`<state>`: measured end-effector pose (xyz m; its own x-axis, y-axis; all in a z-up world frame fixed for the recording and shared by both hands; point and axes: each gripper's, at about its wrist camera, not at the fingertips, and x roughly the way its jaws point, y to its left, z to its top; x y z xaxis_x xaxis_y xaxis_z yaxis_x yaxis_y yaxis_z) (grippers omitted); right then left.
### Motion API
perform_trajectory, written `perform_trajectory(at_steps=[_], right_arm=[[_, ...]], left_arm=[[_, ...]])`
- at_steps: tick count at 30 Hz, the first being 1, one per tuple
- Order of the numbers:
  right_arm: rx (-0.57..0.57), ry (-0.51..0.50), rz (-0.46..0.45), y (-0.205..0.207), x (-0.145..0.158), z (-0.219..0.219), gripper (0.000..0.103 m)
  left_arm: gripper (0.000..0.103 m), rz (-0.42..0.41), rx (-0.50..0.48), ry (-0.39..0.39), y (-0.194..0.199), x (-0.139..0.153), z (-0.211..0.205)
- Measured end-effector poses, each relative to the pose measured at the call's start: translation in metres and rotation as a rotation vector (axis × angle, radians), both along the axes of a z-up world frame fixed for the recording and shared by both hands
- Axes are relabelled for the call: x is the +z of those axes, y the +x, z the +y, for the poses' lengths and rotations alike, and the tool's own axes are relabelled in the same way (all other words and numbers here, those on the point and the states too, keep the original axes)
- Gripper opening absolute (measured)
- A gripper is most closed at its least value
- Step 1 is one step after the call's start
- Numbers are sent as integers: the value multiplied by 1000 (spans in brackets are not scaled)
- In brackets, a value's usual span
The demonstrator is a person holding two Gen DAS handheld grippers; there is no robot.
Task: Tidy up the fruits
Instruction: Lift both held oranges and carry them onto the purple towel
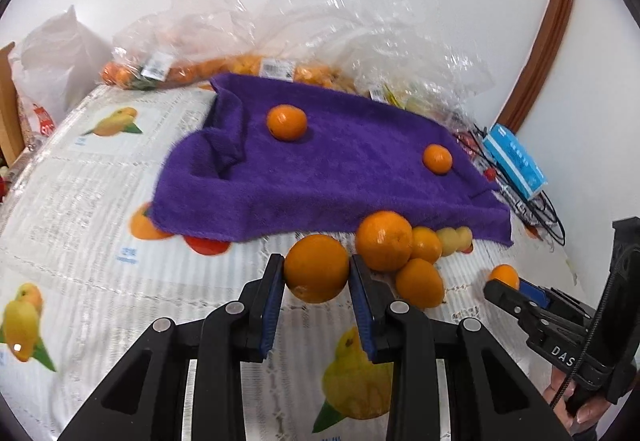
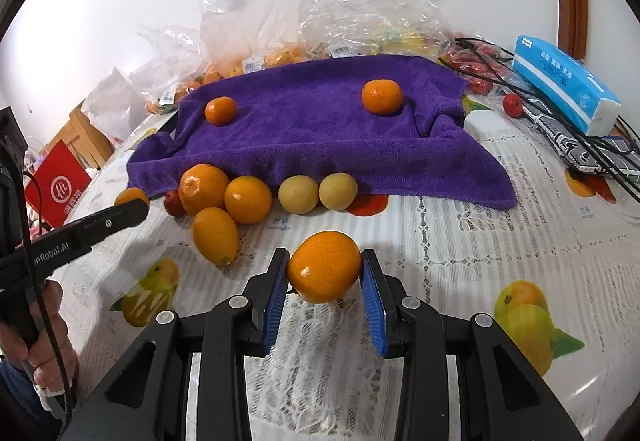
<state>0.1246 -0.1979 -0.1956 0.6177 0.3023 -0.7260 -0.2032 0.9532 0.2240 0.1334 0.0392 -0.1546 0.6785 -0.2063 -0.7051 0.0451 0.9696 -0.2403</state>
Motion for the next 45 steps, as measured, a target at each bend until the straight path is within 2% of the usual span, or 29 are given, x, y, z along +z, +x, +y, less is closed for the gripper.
perform_trajectory(at_steps=[6,11,17,21,24,29,34,37,42,45], right_arm=[[-14,-13,-67,-6,35,-2,36],[-32,-28,-103,5,67,-4,36],[-49,-37,-160,23,91,-1,36],[-55,-6,-176,43,90,-1,36],[-61,10,-170,62,83,0,36],[-63,-2,-160,94,75,3,36],[-49,-2,-138,104,57,0,36],[-51,-1,-156,104,55,-6,36],[-78,32,-163,106,52,-22,36],[-88,62,-131,114,44,-27,36]], left_arm=[[31,-51,23,23,-2,29,10],[31,-98,46,33,9,51,20],[31,-148,55,25,31,51,27],[31,-149,86,35,51,45,31],[31,-132,105,12,68,40,35],[31,-115,115,10,90,32,32],[31,-95,89,32,97,16,24],[31,-72,54,-9,100,9,23],[31,-78,71,-26,101,5,28],[31,-72,84,-29,103,2,32]])
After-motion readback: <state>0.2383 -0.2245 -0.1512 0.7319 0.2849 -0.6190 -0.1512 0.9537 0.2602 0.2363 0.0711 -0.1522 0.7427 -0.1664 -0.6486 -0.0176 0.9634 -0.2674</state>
